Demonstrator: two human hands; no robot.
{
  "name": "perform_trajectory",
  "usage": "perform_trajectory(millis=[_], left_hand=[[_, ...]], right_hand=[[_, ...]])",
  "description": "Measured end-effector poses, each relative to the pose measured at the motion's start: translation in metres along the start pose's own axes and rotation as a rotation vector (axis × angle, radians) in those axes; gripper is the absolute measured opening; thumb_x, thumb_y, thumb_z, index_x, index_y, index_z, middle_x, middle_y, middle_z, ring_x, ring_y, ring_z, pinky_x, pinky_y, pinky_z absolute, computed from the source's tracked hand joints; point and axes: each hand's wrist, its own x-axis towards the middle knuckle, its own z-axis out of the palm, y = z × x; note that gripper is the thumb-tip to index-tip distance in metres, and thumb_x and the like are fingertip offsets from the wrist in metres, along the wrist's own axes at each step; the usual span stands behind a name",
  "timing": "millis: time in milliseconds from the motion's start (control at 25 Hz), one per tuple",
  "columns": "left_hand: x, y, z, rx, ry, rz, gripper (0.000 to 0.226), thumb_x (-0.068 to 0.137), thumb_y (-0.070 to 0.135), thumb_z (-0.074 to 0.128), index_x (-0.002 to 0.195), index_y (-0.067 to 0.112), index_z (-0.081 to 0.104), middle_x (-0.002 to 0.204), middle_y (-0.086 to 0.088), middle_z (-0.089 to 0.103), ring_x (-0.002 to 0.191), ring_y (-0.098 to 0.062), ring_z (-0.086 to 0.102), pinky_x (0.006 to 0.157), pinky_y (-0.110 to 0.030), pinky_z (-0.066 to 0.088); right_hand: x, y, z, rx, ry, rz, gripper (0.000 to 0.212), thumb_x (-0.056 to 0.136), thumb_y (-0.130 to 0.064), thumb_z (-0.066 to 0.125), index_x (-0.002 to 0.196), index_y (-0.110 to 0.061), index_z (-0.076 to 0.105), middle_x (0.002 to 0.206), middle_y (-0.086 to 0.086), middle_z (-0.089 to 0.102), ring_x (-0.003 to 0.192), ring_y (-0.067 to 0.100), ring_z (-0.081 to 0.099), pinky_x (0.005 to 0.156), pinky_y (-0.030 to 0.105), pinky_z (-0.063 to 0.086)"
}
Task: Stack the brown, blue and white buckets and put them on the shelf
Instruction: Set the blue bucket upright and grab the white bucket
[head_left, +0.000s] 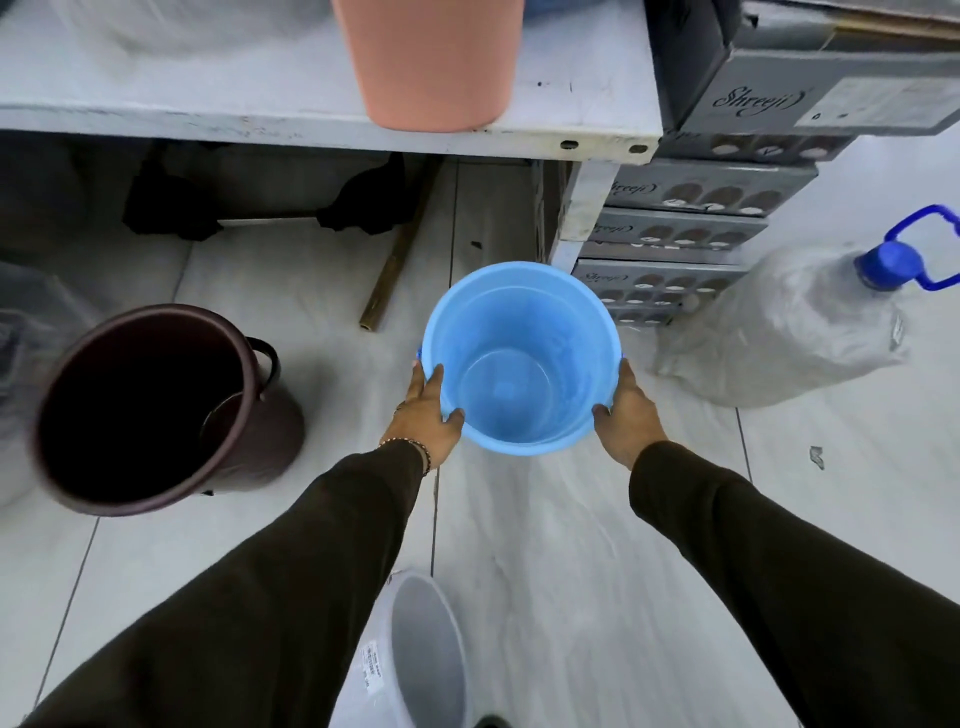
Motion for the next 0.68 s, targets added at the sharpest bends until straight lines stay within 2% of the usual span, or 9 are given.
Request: perform_trajectory(millis=[120, 200, 280, 360, 480, 560, 600, 680], left_hand=[[-0.015, -0.003, -0.006, 0.050, -0.029, -0.007, 0.070, 0.099, 0.036, 0.046, 0.156, 0.027, 0.007, 0.166, -0.003, -0.006, 0.150, -0.029, 0.022, 0.119, -0.038, 0.023], [-0.040, -0.009, -0.005, 0.151, -0.022, 0.040, 0.071, 0.098, 0.037, 0.045, 0.156, 0.029, 0.006, 0.166, -0.004, -0.008, 0.152, -0.028, 0.011, 0.120, -0.039, 0.022], [-0.067, -0.025, 0.001, 0.304, -0.053, 0.139, 0.069, 0.096, 0.039, 0.045, 0.155, 0.030, 0.011, 0.166, -0.003, -0.004, 0.153, -0.025, 0.004, 0.121, -0.039, 0.020], [-0.090, -0.046, 0.009, 0.462, -0.204, 0.234, 0.066, 0.092, 0.040, 0.048, 0.152, 0.031, 0.023, 0.166, 0.000, 0.005, 0.153, -0.022, 0.002, 0.124, -0.039, 0.015], [-0.124, -0.081, 0.021, 0.722, -0.546, 0.336, 0.072, 0.083, 0.039, 0.060, 0.149, 0.031, 0.031, 0.164, 0.004, 0.020, 0.153, -0.020, 0.006, 0.124, -0.039, 0.010], [-0.149, -0.105, 0.027, 0.988, -0.670, 0.360, 0.077, 0.080, 0.030, 0.067, 0.148, 0.028, 0.032, 0.160, -0.001, 0.028, 0.150, -0.025, 0.018, 0.121, -0.041, 0.018], [-0.161, -0.115, 0.029, 1.100, -0.663, 0.368, 0.074, 0.081, 0.022, 0.067, 0.148, 0.025, 0.034, 0.157, -0.004, 0.032, 0.147, -0.028, 0.025, 0.118, -0.042, 0.026], [-0.180, -0.134, 0.035, 1.202, -0.511, 0.409, 0.055, 0.088, 0.008, 0.058, 0.141, 0.015, 0.043, 0.146, -0.013, 0.042, 0.137, -0.034, 0.038, 0.105, -0.044, 0.041]], right_hand=[[-0.009, 0.000, 0.006, -0.078, 0.013, -0.026, 0.065, 0.098, -0.013, 0.046, 0.156, -0.018, 0.017, 0.158, 0.006, 0.032, 0.139, 0.027, 0.041, 0.112, 0.036, 0.034], [-0.028, 0.003, 0.014, -0.129, 0.036, -0.016, 0.067, 0.097, -0.015, 0.047, 0.156, -0.017, 0.016, 0.163, 0.006, 0.020, 0.144, 0.026, 0.035, 0.114, 0.037, 0.032], [-0.058, 0.008, 0.027, -0.212, -0.015, -0.045, 0.072, 0.093, -0.014, 0.049, 0.156, -0.013, 0.014, 0.165, 0.005, 0.015, 0.147, 0.025, 0.029, 0.115, 0.037, 0.030], [-0.090, 0.014, 0.047, -0.312, -0.155, -0.038, 0.079, 0.092, -0.012, 0.050, 0.157, -0.008, 0.007, 0.167, 0.008, 0.004, 0.153, 0.023, 0.014, 0.120, 0.033, 0.022], [-0.145, 0.026, 0.088, -0.375, -0.412, 0.008, 0.085, 0.092, -0.013, 0.053, 0.158, -0.009, 0.000, 0.167, 0.008, -0.005, 0.154, 0.020, 0.000, 0.124, 0.032, 0.009], [-0.188, 0.037, 0.120, -0.343, -0.630, 0.047, 0.086, 0.091, -0.017, 0.058, 0.158, -0.012, 0.004, 0.167, 0.009, 0.002, 0.154, 0.023, 0.005, 0.124, 0.034, 0.012], [-0.210, 0.042, 0.138, -0.343, -0.724, 0.045, 0.086, 0.089, -0.020, 0.062, 0.157, -0.013, 0.010, 0.166, 0.012, 0.012, 0.153, 0.027, 0.013, 0.123, 0.036, 0.016], [-0.252, 0.050, 0.176, -0.344, -0.810, -0.002, 0.074, 0.088, -0.022, 0.065, 0.152, -0.016, 0.029, 0.156, 0.012, 0.037, 0.144, 0.031, 0.035, 0.121, 0.039, 0.024]])
